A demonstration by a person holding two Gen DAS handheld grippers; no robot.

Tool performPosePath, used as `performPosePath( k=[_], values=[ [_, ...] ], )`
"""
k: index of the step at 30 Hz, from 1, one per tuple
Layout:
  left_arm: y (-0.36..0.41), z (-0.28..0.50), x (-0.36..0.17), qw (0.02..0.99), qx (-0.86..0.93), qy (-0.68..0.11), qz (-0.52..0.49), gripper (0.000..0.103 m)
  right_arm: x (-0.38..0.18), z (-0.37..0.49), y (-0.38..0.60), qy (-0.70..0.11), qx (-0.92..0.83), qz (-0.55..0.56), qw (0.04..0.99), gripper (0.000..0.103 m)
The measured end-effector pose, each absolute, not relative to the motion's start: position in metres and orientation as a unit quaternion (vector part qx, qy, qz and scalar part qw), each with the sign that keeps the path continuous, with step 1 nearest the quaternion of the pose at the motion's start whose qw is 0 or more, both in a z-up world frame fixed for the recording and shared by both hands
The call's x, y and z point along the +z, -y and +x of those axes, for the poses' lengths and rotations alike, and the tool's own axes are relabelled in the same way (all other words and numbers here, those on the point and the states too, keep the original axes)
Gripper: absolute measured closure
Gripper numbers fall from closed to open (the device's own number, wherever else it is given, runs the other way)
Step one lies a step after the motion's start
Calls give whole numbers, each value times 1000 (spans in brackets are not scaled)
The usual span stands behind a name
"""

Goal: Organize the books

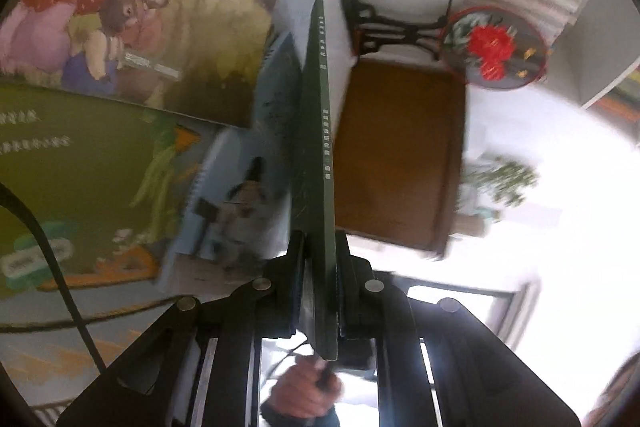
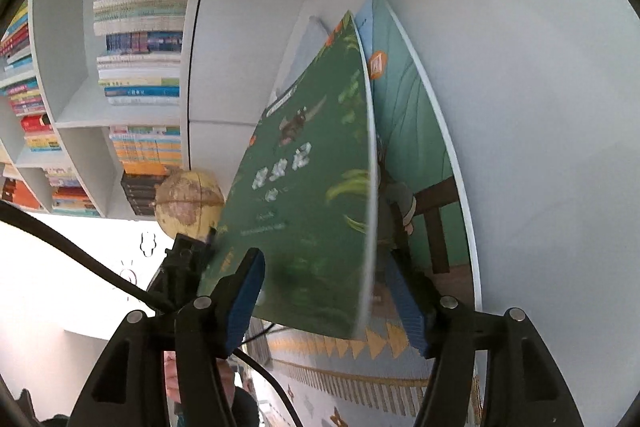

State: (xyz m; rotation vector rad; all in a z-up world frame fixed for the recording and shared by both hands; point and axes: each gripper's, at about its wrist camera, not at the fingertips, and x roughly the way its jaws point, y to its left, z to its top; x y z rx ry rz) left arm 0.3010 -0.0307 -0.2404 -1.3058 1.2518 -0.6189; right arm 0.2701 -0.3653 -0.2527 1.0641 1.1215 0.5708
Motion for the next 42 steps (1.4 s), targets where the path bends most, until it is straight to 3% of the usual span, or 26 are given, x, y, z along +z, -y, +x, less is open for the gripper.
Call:
performPosePath(
  k=[4, 5, 11, 15, 27, 35, 42],
  values=[
    [45, 304, -234, 648, -225, -592, -423, 94, -248, 269, 363, -516, 228, 426, 707, 85],
    [53, 304, -231, 665, -220, -601, -385, 94, -244, 268, 359, -523, 222, 397, 721, 87],
    [93, 281, -198, 759, -219, -578, -203, 94, -195, 258, 315, -526, 214, 196, 800, 88],
    [90, 255, -169, 797, -227, -533, -171, 93, -171, 238, 290, -507, 224, 86, 828, 88],
    [-8, 173, -108, 852, -156, -461, -195, 91, -118, 181, 205, -449, 321, 25, 834, 87],
    [-150, 103, -58, 886, -47, -407, -216, 91, -83, 153, 66, -417, 421, 22, 805, 87],
    [-259, 59, -68, 886, 44, -415, -200, 90, -102, 135, -63, -444, 477, 47, 757, 86]
  ],
)
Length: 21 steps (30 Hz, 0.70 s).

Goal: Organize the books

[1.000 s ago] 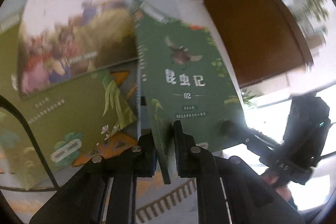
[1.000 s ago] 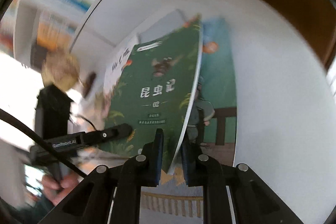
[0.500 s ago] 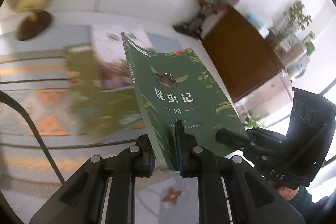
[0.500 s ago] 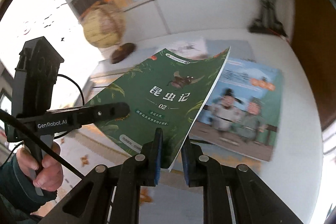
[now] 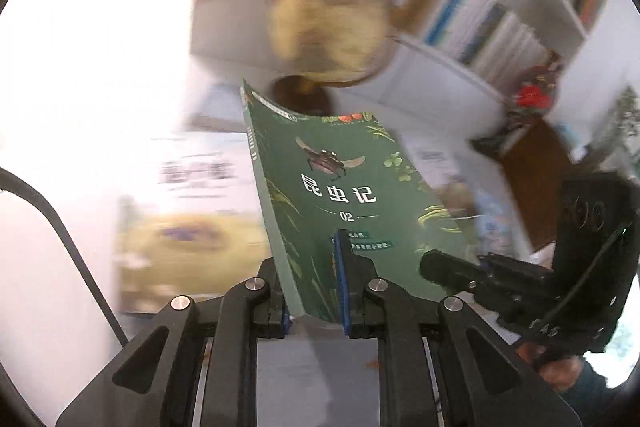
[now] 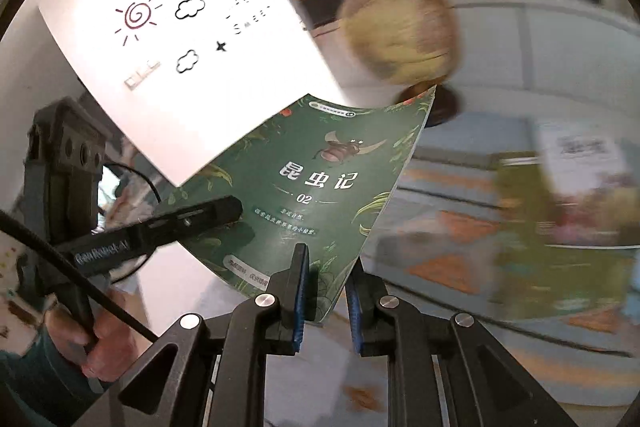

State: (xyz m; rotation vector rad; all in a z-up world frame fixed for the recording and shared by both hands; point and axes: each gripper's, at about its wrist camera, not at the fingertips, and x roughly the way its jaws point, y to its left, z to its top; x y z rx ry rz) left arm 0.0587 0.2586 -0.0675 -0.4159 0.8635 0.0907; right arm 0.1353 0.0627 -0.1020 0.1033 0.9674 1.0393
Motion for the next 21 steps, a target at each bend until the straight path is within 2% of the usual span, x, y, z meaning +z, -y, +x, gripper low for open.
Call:
performPosePath(
  k=[8, 14, 21],
  values=[
    [-343, 43, -112, 868, 72, -434, -228, 88, -150, 123, -169, -491, 473, 38, 731, 86],
    [-365, 42, -124, 868, 54, -435, -234, 88, -158, 123, -190, -499, 451, 38, 739, 86],
    [-370, 43, -139, 856, 53, -459, -231, 78, -167, 124, -195, -520, 425, 47, 739, 85]
  ],
)
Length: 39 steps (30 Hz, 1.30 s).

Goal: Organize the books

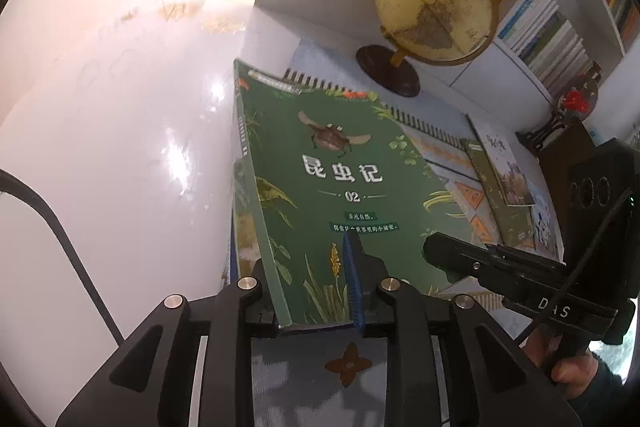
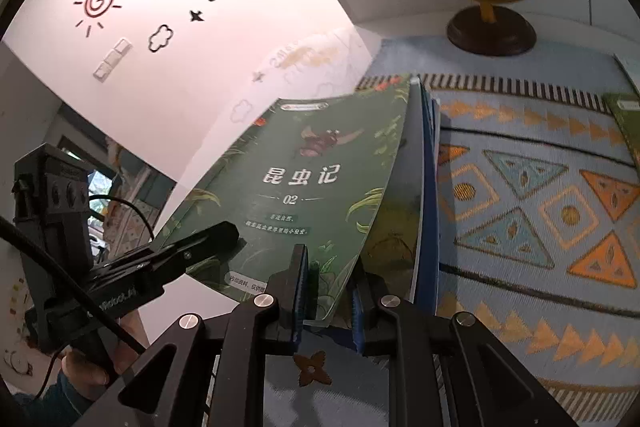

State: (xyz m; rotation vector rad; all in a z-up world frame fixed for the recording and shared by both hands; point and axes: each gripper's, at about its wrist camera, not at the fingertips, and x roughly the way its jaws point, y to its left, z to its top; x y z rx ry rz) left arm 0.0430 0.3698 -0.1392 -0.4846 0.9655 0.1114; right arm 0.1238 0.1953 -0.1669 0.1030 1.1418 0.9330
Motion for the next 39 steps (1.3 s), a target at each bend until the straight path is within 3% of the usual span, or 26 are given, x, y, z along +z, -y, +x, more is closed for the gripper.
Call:
performPosePath(
  k=[6, 16, 26, 28, 30, 31, 34, 39],
  values=[
    [-379, 42, -156, 825, 96, -509, -224, 64, -175, 125, -208, -542, 397, 33, 740, 81],
    [-375, 14, -140, 827, 137, -498, -222, 61, -165, 115, -157, -553, 349, 64, 754, 76],
    [-283, 40, -82, 873, 113, -448, -159, 58, -101, 105, -115, -489, 345, 61, 799, 68],
    [-258, 49, -67, 882, 115, -433, -147, 45, -82, 103, -97, -467, 342, 60, 813, 68],
    [-234, 53, -57, 889, 110, -421, -144, 29, -63, 99, -71, -446, 328, 65, 830, 60],
    [-223, 55, -54, 892, 106, -416, -143, 23, -54, 95, -54, -436, 316, 73, 839, 51],
    [-181, 70, -57, 897, 86, -415, -128, 21, -39, 78, -7, -411, 288, 100, 859, 49],
    [-122, 94, -99, 864, 84, -483, -112, 21, -36, 55, 45, -406, 250, 75, 876, 49]
  ],
)
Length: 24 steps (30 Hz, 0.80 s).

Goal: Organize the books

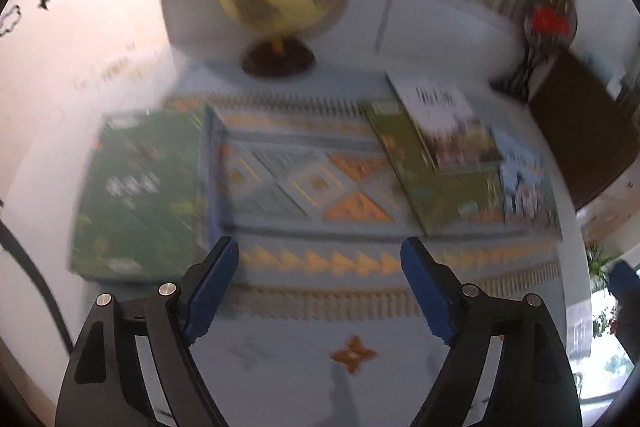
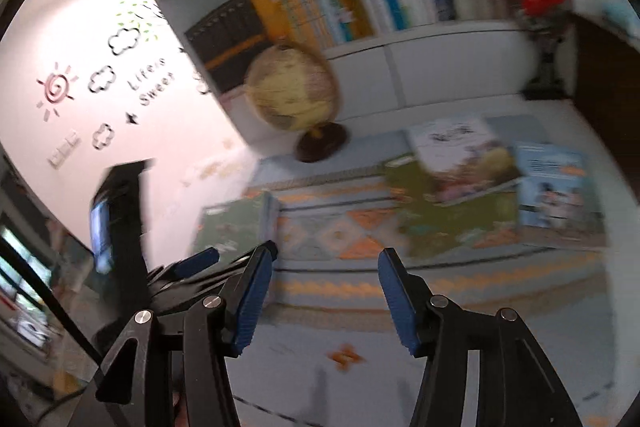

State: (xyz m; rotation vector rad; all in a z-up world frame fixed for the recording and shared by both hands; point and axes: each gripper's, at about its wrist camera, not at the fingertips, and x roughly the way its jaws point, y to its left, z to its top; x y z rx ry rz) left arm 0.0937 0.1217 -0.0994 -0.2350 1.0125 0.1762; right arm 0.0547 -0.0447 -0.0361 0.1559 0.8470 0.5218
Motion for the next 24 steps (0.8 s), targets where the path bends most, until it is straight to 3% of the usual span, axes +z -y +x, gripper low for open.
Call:
performPosePath(
  k=[6, 13, 24],
  values=[
    [-73, 57, -78, 877, 62, -458, -134, 21, -28, 22, 109, -390, 231, 68, 889, 49],
    [-47, 21, -27, 910, 68, -403, -74, 17, -31, -5, 144, -374, 212, 52, 901, 49],
    [-88, 83, -92, 887, 81, -451, -64, 16, -97, 64, 144, -441, 193, 44, 876, 49]
  ],
)
